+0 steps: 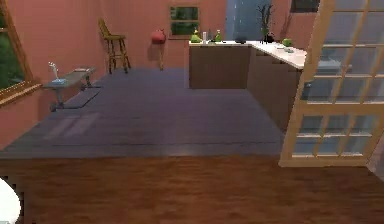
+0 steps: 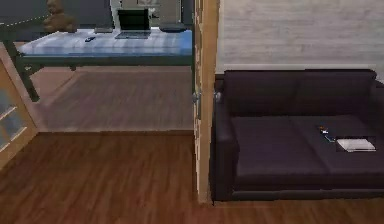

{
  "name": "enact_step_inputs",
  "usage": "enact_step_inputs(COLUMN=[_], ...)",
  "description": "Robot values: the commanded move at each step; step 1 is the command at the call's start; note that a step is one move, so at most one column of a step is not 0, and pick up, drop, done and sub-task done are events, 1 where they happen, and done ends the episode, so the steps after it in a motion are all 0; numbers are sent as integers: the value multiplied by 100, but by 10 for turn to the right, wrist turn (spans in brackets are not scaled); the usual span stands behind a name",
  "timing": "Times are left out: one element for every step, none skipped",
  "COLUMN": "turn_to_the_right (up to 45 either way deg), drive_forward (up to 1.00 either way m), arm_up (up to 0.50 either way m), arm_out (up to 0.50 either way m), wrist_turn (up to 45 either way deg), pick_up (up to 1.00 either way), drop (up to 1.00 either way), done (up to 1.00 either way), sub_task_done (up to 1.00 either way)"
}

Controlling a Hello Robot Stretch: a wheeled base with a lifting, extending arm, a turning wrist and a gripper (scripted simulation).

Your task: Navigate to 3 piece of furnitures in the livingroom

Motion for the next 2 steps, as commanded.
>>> enact_step_inputs(turn_to_the_right=[-450, -450], drive_forward=[0, 0], arm_up=[0, 0], arm_out=[0, 0], wrist_turn=[0, 0], pick_up=[0, 0], drop=[0, 0], done=[0, 0], sub_task_done=[0, 0])
